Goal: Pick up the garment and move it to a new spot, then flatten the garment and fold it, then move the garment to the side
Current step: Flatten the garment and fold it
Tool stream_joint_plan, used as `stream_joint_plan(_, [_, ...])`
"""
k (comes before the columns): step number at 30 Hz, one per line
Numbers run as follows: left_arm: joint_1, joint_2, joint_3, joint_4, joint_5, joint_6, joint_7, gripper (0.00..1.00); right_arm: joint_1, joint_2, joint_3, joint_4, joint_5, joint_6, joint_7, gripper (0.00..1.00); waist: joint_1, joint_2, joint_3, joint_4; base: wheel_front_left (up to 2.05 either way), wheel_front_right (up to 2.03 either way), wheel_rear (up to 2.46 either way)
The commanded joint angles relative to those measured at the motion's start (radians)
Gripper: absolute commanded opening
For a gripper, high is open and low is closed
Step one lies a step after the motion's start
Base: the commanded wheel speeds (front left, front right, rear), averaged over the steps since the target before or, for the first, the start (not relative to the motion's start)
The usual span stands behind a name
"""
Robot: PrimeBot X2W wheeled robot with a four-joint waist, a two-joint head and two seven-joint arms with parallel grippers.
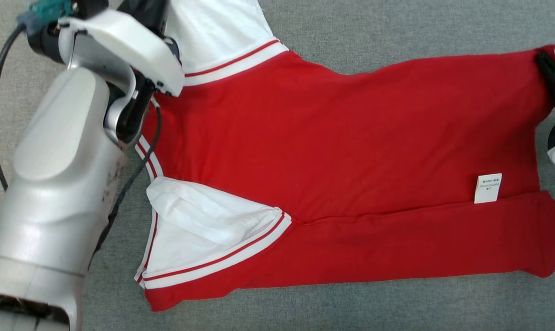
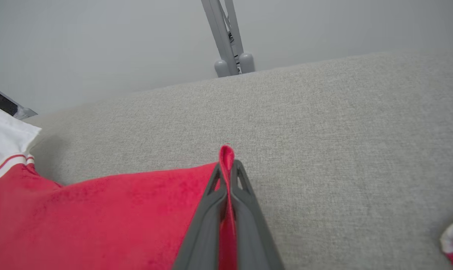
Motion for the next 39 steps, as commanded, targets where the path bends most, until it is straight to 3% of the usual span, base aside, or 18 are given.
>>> stream_joint_plan(1, [0.023, 0.011, 0.006, -0.026, -0.007, 0.006, -0.008, 0.00, 0.019, 0.002, -0.009, -0.008, 0.020, 0.000, -0.008, 0.00, 0.0000, 0.0000, -0.006, 0.001, 0.00, 0.00, 0.00])
stream_joint_plan(10, [0.344, 0.112, 0.047, -0.519, -0.042, 0.108, 0.022, 0.00, 0.190, 0.037, -0.109, -0.092, 0.228, 0.000, -0.025, 0.00, 0.0000, 0.0000, -0.053, 0.019, 0.00, 0.00, 0.00])
stream_joint_plan(18, [0.629, 0.192, 0.081, -0.950, -0.086, 0.212, 0.103, 0.00, 0.318, 0.065, -0.169, -0.163, 0.326, 0.000, -0.026, 0.00, 0.0000, 0.0000, -0.074, 0.017, 0.00, 0.00, 0.00])
stream_joint_plan(24, [0.822, 0.206, 0.102, -1.112, -0.120, 0.285, 0.119, 0.00, 0.372, 0.083, -0.148, -0.162, 0.322, 0.000, -0.076, 0.00, 0.0000, 0.0000, -0.079, 0.008, 0.00, 0.00, 0.00])
stream_joint_plan(28, [0.925, 0.188, 0.095, -1.151, -0.166, 0.305, 0.115, 0.00, 0.402, 0.071, -0.096, -0.143, 0.273, 0.000, -0.153, 0.00, 0.0000, 0.0000, -0.084, 0.009, 0.00, 0.00, 0.00])
stream_joint_plan(29, [0.949, 0.183, 0.091, -1.154, -0.179, 0.308, 0.115, 0.00, 0.409, 0.066, -0.085, -0.140, 0.262, 0.000, -0.178, 0.09, 0.0000, 0.0000, -0.086, 0.010, 0.00, 0.00, 0.00])
stream_joint_plan(30, [0.971, 0.177, 0.086, -1.154, -0.195, 0.307, 0.115, 0.00, 0.422, 0.061, -0.076, -0.131, 0.258, 0.000, -0.196, 0.30, 0.0000, 0.0000, -0.087, 0.013, 0.00, 0.00, 0.00])
stream_joint_plan(32, [1.010, 0.169, 0.083, -1.146, -0.214, 0.311, 0.109, 0.00, 0.446, 0.061, -0.055, -0.128, 0.268, 0.000, -0.235, 0.56, 0.0000, 0.0000, -0.090, 0.017, 0.00, 0.00, 0.00])
stream_joint_plan(33, [1.026, 0.165, 0.080, -1.141, -0.221, 0.311, 0.107, 0.00, 0.459, 0.058, -0.051, -0.123, 0.273, 0.000, -0.252, 1.00, 0.0000, 0.0000, -0.091, 0.018, 0.00, 0.00, 0.00])
stream_joint_plan(39, [1.079, 0.153, 0.072, -1.091, -0.254, 0.307, 0.102, 0.00, 0.515, 0.050, -0.024, -0.105, 0.276, 0.000, -0.334, 1.00, 0.0000, 0.0000, -0.097, 0.024, 0.00, 0.00, 0.00])
